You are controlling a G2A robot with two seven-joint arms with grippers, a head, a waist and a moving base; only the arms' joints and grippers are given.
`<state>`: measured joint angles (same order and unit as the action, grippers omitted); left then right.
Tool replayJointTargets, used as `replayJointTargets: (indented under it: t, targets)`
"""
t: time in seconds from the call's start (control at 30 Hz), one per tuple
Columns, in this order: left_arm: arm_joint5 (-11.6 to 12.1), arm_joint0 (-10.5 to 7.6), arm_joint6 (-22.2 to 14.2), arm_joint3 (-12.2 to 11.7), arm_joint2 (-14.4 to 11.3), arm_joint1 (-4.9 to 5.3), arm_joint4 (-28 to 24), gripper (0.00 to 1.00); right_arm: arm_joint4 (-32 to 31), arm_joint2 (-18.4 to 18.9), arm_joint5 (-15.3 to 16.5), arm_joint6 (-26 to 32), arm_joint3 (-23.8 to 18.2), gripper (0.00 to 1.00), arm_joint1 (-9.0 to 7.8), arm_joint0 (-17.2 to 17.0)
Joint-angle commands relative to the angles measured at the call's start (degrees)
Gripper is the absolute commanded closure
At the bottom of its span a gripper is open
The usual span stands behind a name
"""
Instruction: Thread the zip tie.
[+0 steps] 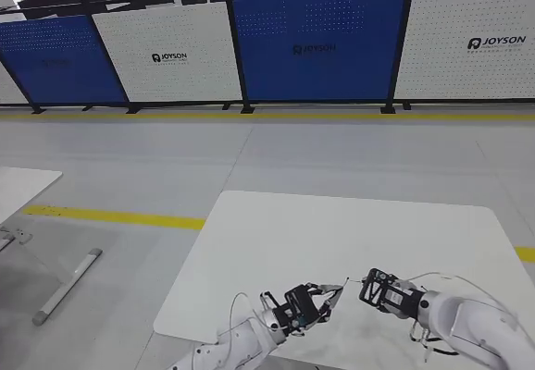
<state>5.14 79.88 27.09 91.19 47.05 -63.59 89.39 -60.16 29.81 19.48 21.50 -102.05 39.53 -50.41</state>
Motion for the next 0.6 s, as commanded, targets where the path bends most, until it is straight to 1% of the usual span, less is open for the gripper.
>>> replayJointTargets:
  t: [0.0,0.03,0.23,0.57]
  targets:
    - [-0.51,-0.18,-0.22,-0.29,-0.32,-0.14,0.43,1.00,0.49,0.31,0.00,-0.04,0.26,1.00,0.26,-0.03]
    - [-1.04,-0.31,-0.45,-0.47,-0.51,-0.21,0.56,1.00,0.83,0.57,0.00,-0.06,0.45,1.00,0.35,-0.08]
    - [-1.04,-0.31,-0.45,-0.47,-0.51,-0.21,0.56,1.00,0.83,0.57,0.00,-0.06,0.45,1.00,0.35,-0.08]
    - [-1.04,-0.31,-0.45,-0.47,-0.51,-0.21,0.56,1.00,1.17,2.50,0.00,0.18,0.51,1.00,1.02,-2.10]
